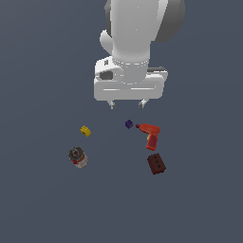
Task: Pick up a designated object from a clutter of objects.
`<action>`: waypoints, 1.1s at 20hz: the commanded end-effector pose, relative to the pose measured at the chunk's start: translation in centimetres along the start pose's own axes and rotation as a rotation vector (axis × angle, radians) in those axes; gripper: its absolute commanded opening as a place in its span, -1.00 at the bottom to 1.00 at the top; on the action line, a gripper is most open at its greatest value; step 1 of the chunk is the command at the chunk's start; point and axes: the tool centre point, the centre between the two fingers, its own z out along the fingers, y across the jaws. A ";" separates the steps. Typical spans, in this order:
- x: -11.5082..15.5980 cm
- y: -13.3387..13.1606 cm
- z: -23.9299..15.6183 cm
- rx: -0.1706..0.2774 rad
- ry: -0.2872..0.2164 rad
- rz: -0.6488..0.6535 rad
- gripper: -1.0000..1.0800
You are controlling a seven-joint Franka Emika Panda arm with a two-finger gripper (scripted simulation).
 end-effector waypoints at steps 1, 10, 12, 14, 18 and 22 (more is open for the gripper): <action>0.0 0.0 0.0 0.000 0.000 0.000 0.92; 0.3 -3.0 0.7 0.005 -0.002 -0.045 0.92; 0.3 -3.3 0.8 0.005 -0.002 -0.050 0.92; 0.3 -3.2 0.8 0.005 -0.002 -0.048 0.92; 0.4 -3.0 0.9 0.006 -0.002 -0.052 0.92; 0.8 -2.4 1.4 0.008 -0.002 -0.068 0.92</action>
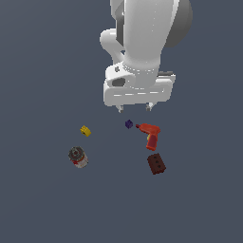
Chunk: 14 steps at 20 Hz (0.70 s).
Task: Pick up a designated object from a clutter of objects.
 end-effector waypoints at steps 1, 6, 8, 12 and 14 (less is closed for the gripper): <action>0.2 0.5 0.3 0.001 -0.001 -0.011 0.92; 1.0 2.1 1.4 0.006 -0.001 -0.047 0.92; 1.4 2.9 1.9 0.008 -0.001 -0.066 0.92; 2.2 5.0 3.4 0.012 0.000 -0.112 0.92; 2.6 6.3 4.2 0.014 0.000 -0.139 0.92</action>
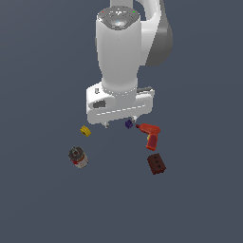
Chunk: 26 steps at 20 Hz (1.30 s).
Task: Pick up a designated object from a clutter of objects.
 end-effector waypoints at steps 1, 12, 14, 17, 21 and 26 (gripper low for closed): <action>0.3 1.7 1.1 0.002 0.000 -0.034 0.92; 0.8 9.3 6.2 0.007 0.001 -0.186 0.92; 0.7 10.7 7.2 0.006 0.001 -0.214 0.92; 0.5 12.8 8.7 0.005 0.000 -0.256 0.92; 0.1 15.4 10.6 0.003 -0.001 -0.307 0.92; -0.5 17.7 12.4 0.001 -0.004 -0.356 0.92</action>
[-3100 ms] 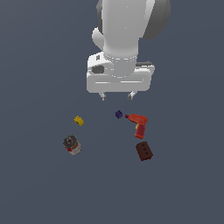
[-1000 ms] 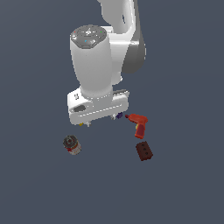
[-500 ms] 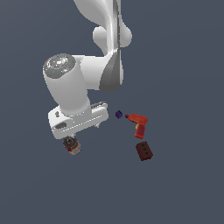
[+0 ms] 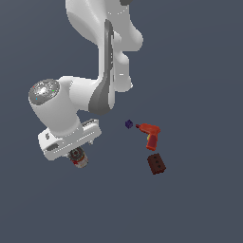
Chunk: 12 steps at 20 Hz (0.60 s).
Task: Pick up a designated object from a clutter of objects.
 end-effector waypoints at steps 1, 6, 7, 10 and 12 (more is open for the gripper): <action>-0.6 0.9 0.8 -0.001 -0.001 -0.023 0.92; -1.4 2.0 1.8 -0.003 -0.003 -0.051 0.92; -1.5 2.1 1.9 -0.003 -0.003 -0.054 0.92; -1.6 2.3 2.2 -0.003 -0.003 -0.059 0.92; -1.6 2.3 2.1 -0.003 -0.004 -0.056 0.92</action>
